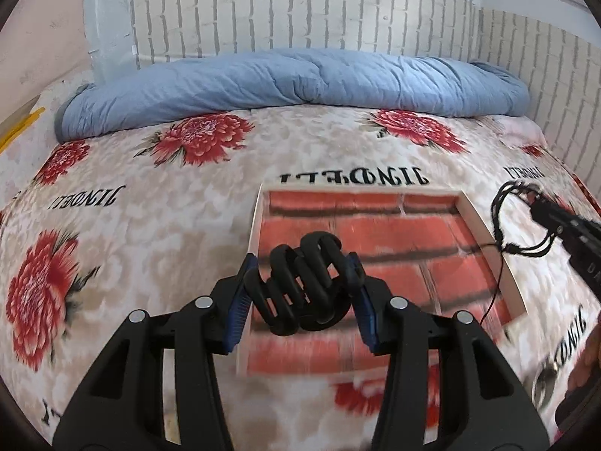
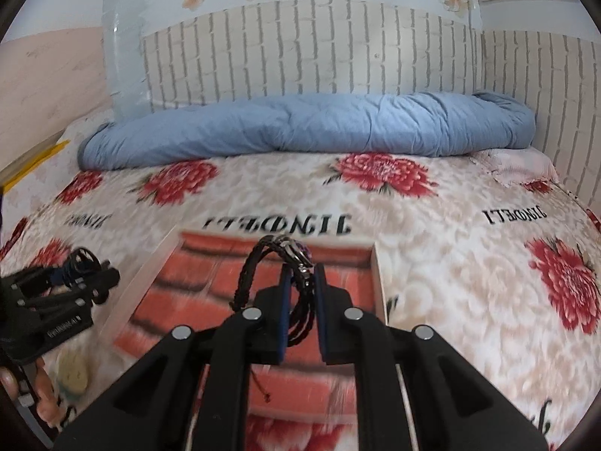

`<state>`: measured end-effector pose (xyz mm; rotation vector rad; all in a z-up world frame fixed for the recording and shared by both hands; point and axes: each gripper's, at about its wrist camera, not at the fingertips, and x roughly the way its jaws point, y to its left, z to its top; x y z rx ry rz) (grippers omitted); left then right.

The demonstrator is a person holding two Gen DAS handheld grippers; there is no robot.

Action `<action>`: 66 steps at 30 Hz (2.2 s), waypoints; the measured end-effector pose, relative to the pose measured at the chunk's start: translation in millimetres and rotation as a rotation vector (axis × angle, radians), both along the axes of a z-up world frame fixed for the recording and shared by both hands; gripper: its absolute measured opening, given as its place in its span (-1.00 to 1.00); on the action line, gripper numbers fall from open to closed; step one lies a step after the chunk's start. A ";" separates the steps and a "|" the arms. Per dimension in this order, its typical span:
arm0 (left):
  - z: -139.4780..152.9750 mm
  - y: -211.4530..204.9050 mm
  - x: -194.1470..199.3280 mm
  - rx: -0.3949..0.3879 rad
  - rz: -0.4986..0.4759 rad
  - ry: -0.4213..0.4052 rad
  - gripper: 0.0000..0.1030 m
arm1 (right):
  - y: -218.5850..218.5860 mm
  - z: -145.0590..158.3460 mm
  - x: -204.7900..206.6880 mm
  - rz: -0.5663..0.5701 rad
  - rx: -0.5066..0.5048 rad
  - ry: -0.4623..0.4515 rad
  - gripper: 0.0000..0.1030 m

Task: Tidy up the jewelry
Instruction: 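Carry the claw clip and cord bracelet into the tray and release both, then withdraw both tools from the tray back toward the remaining jewelry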

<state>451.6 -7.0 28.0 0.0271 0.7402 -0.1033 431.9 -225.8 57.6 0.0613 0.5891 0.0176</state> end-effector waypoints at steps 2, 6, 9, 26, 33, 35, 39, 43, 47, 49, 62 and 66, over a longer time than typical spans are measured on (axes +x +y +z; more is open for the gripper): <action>-3.1 -5.2 19.9 0.004 0.001 0.007 -0.09 | -6.3 2.2 21.8 -0.018 -0.005 -0.006 -0.77; -14.9 -16.0 62.2 0.018 0.010 0.034 -0.09 | -14.5 -6.7 55.7 -0.041 -0.012 0.013 -0.77; -29.9 -25.5 90.9 0.031 0.008 0.063 -0.09 | -19.9 -27.3 84.1 -0.060 -0.019 0.055 -0.77; -96.4 -42.9 169.4 0.075 -0.018 0.319 -0.09 | -23.5 -99.5 165.5 -0.076 -0.047 0.375 -0.76; -96.7 -42.2 169.9 0.077 -0.017 0.316 0.34 | -26.7 -119.0 169.0 -0.069 -0.014 0.433 -0.76; -92.3 -42.9 166.8 0.078 -0.020 0.303 0.47 | -28.4 -114.9 166.7 -0.071 0.000 0.417 -0.74; -70.5 -46.3 151.4 0.075 -0.039 0.265 0.67 | -30.2 -87.5 152.5 -0.044 0.004 0.354 -0.03; -40.2 -45.2 128.9 0.089 -0.035 0.195 0.80 | -35.1 -53.1 131.9 -0.035 -0.004 0.286 0.16; -5.0 -31.9 95.3 0.071 -0.011 0.116 0.88 | -42.4 -23.8 104.6 -0.037 -0.018 0.239 0.32; 7.8 -24.0 79.2 0.065 0.004 0.089 0.90 | -46.1 -14.9 91.1 -0.050 -0.020 0.221 0.47; 41.3 28.9 -23.1 0.125 0.076 -0.025 0.90 | -45.4 -0.2 -3.2 -0.113 -0.005 0.143 0.81; 37.2 44.1 -45.0 0.109 0.113 -0.046 0.90 | -37.7 -3.3 -20.7 -0.125 -0.020 0.136 0.82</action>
